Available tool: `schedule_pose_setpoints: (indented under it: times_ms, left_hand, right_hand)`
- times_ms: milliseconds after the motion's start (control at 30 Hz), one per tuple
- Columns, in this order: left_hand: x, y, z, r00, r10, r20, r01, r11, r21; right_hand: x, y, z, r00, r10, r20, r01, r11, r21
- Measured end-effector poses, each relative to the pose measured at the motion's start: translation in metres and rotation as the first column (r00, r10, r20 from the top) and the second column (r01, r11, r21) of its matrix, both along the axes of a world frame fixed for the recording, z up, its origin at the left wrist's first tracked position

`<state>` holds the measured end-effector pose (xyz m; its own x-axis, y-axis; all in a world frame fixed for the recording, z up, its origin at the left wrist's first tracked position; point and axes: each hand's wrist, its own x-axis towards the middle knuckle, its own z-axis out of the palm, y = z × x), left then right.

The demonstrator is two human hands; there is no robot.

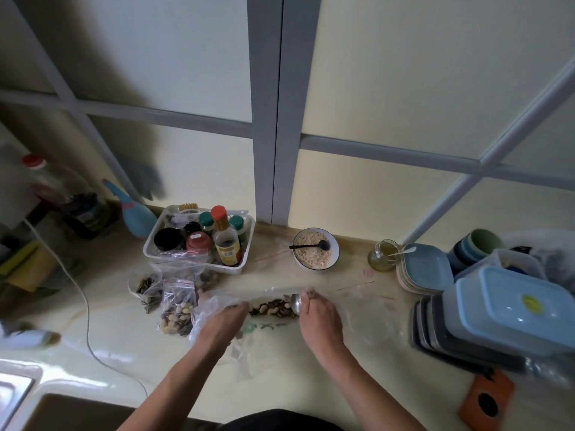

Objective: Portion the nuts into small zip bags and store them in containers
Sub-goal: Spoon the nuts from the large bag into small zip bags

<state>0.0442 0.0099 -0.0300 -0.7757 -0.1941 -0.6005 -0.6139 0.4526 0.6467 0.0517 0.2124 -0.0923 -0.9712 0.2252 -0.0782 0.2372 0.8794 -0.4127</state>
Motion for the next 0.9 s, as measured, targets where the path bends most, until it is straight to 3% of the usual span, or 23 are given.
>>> schedule_pose_setpoints:
  times_ms: [100,233,367,533,667,733,900]
  left_hand:
    - [0.005,-0.003,-0.003,0.993,-0.073,0.097,0.073,0.997,0.005]
    - [0.008,-0.010,-0.007,0.997,-0.024,0.073,0.026,0.999,-0.021]
    - [0.011,-0.005,0.006,0.998,-0.033,0.061,0.034,0.999,-0.018]
    - [-0.005,-0.004,-0.030,0.996,-0.079,-0.031,0.077,0.994,-0.082]
    - [-0.004,0.012,0.010,0.977,-0.151,-0.150,0.122,0.976,-0.181]
    - [-0.002,0.010,0.012,0.977,-0.196,-0.082,0.172,0.956,-0.236]
    - [0.008,-0.012,-0.028,0.982,-0.188,-0.025,0.183,0.974,-0.137]
  right_hand:
    - [0.008,0.000,-0.004,1.000,0.001,0.003,-0.001,1.000,0.020]
    - [0.015,-0.004,-0.006,1.000,0.005,-0.030,-0.003,0.998,0.060]
    - [0.016,-0.009,-0.007,0.997,-0.045,0.058,0.039,0.994,0.106]
    - [0.014,-0.017,-0.014,0.997,-0.042,0.063,0.039,0.998,0.053]
    - [0.020,-0.024,-0.015,0.999,-0.009,-0.037,0.010,1.000,0.018]
    - [0.024,-0.027,-0.018,0.994,0.038,-0.100,-0.036,0.999,0.024]
    - [0.031,-0.038,-0.023,0.993,0.109,-0.039,-0.108,0.994,0.017]
